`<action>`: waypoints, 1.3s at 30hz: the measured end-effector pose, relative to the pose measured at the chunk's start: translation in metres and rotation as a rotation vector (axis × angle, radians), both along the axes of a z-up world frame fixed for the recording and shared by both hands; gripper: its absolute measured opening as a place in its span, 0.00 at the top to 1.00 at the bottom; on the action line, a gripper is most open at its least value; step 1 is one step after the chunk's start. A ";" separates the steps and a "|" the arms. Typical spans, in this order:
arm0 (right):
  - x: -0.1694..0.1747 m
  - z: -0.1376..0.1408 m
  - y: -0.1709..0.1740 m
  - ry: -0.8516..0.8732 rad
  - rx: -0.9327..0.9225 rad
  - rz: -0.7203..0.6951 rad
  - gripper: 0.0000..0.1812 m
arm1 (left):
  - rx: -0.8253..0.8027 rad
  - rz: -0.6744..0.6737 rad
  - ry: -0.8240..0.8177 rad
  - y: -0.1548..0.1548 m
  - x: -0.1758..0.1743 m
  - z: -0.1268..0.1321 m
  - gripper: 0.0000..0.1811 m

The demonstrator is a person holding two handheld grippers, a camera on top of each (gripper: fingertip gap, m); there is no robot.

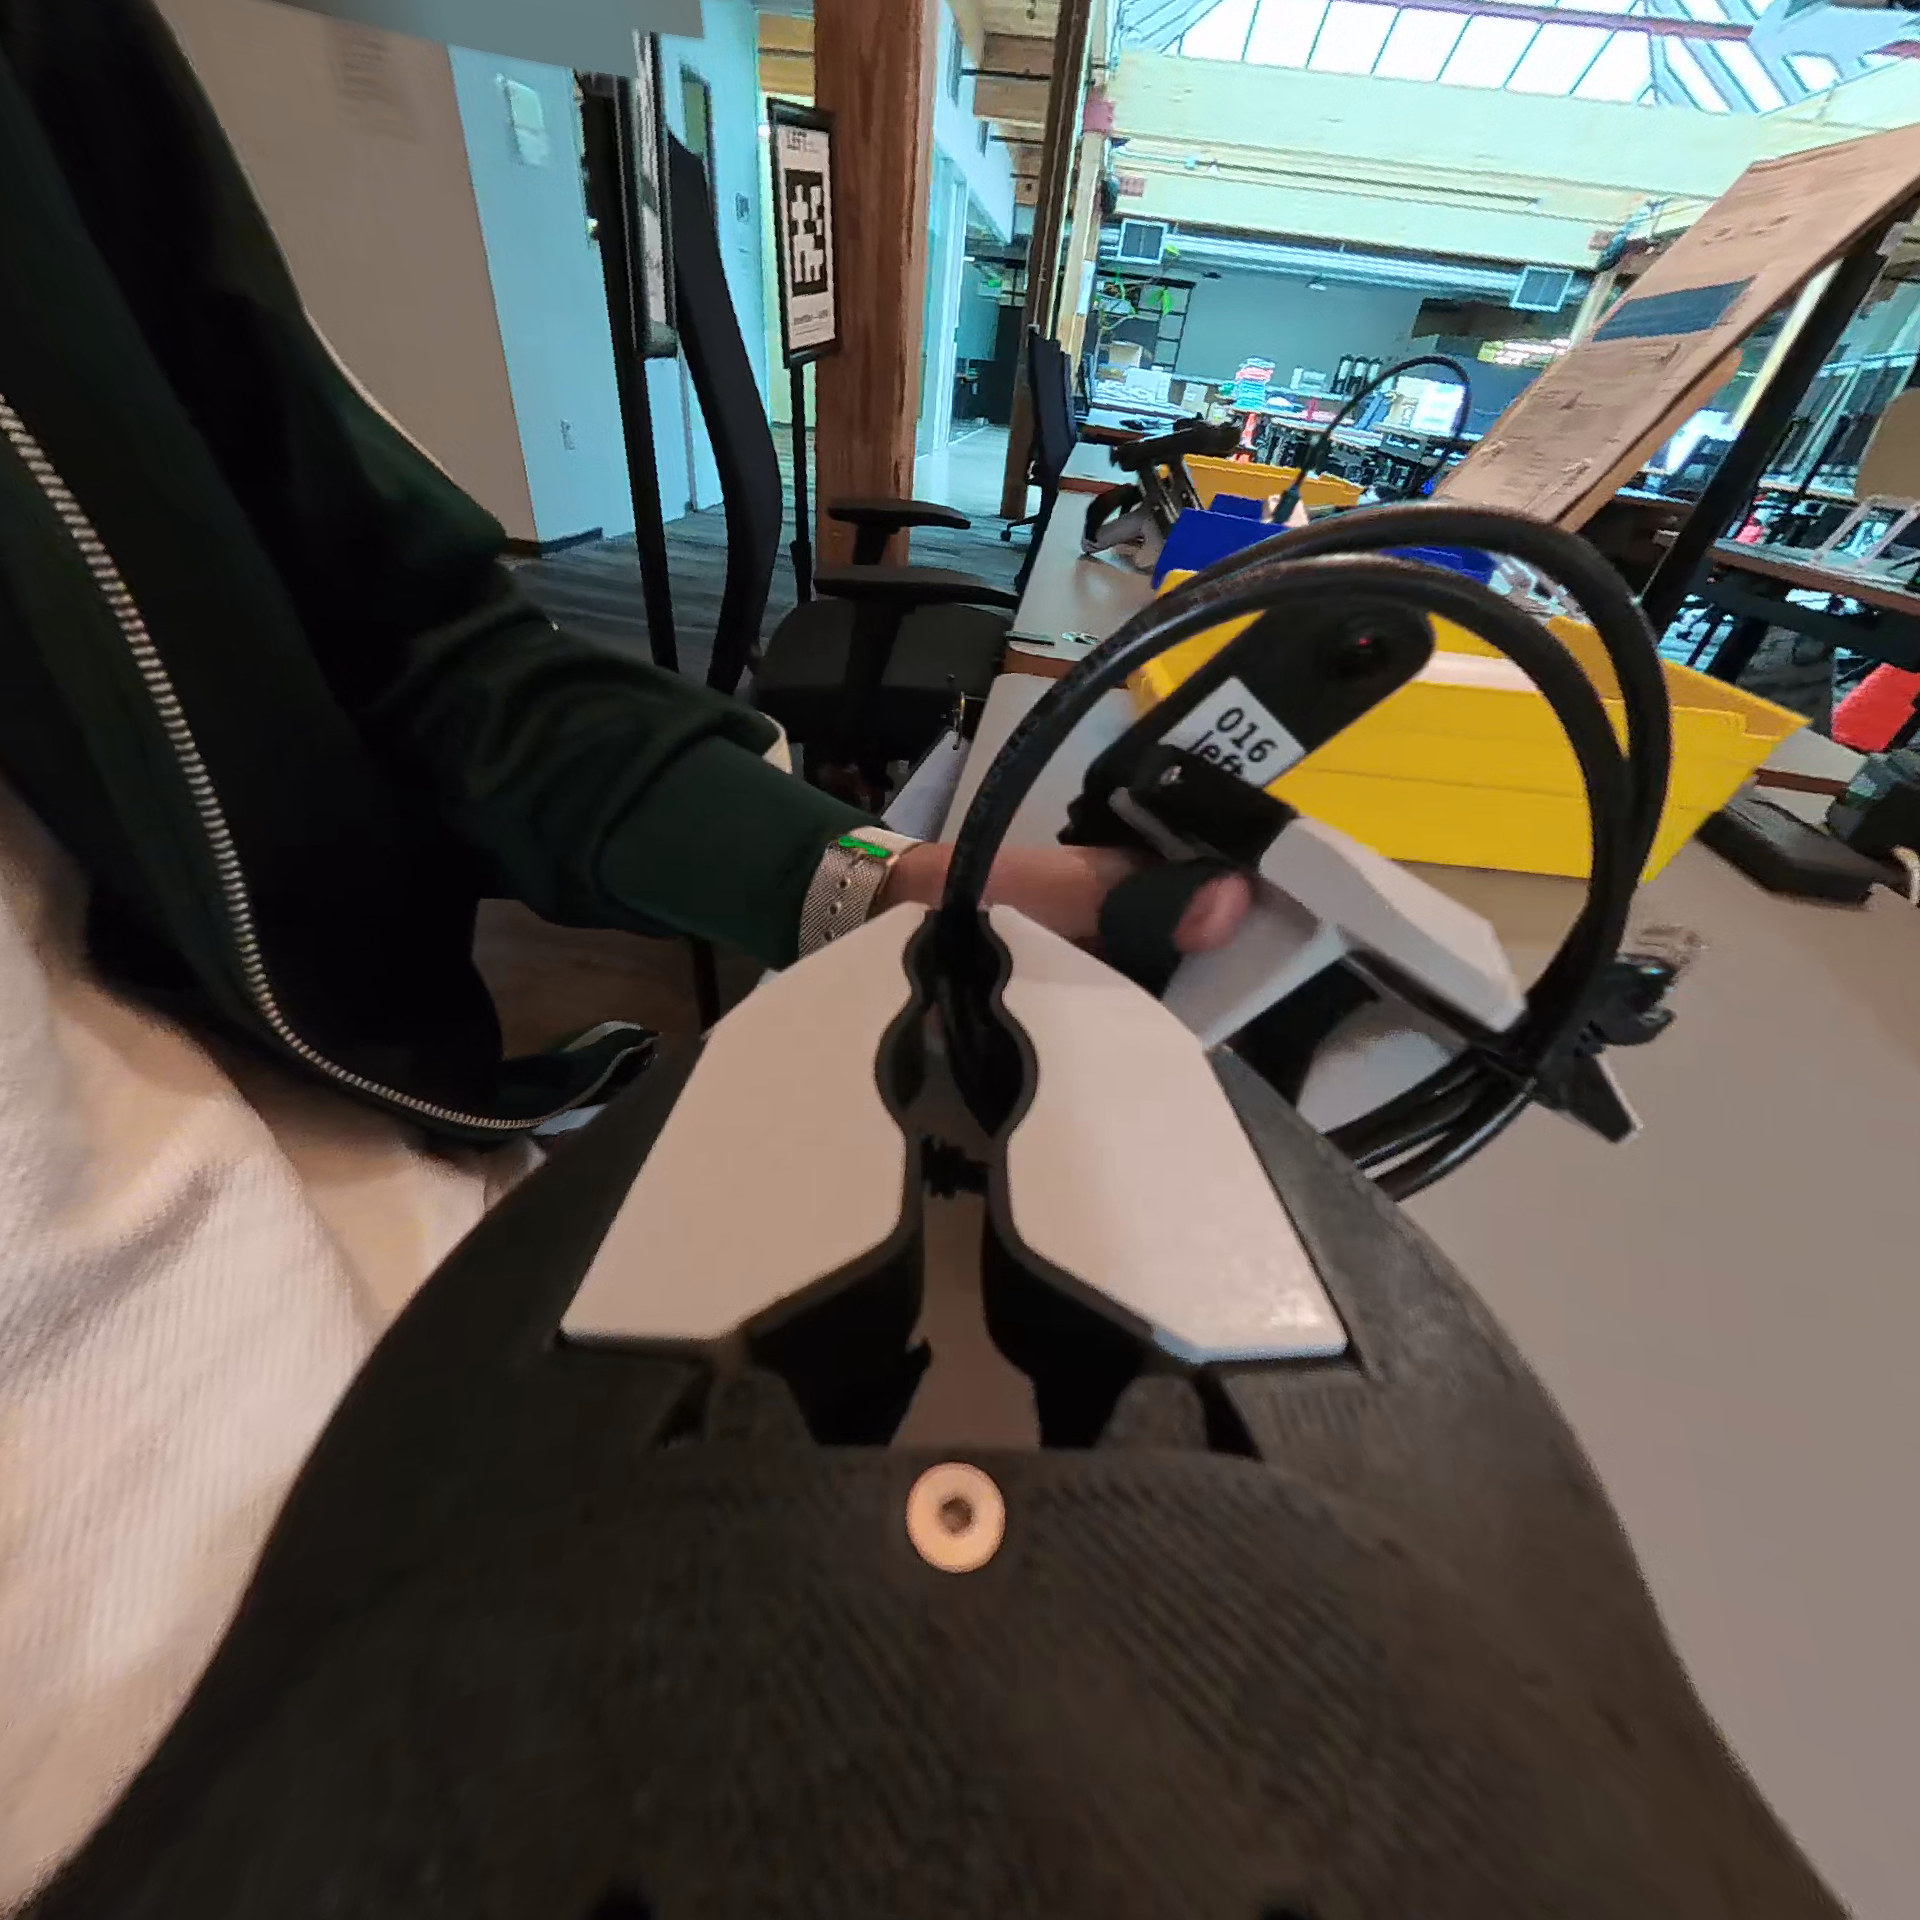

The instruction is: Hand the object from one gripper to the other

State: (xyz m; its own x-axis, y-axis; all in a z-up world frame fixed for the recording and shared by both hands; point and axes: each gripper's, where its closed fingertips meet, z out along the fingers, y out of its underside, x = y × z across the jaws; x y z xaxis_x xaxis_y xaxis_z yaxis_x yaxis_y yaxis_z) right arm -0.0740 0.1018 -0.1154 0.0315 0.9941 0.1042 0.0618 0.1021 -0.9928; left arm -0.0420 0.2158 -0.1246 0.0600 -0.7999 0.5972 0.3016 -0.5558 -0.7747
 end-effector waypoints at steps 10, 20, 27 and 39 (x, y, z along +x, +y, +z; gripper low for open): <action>-0.006 -0.007 -0.001 0.004 -0.013 0.016 0.94 | -0.039 -0.053 -0.062 -0.002 -0.010 0.010 0.90; 0.015 0.004 0.046 0.161 -0.222 -0.141 0.54 | 0.001 0.173 0.004 0.022 -0.039 0.011 0.90; 0.051 0.024 0.079 0.337 -0.398 -0.324 0.66 | -0.055 0.387 0.243 0.040 -0.056 -0.016 0.90; 0.009 -0.013 0.063 -0.017 -0.210 -0.510 0.82 | -0.074 0.391 0.290 0.040 -0.052 -0.025 0.90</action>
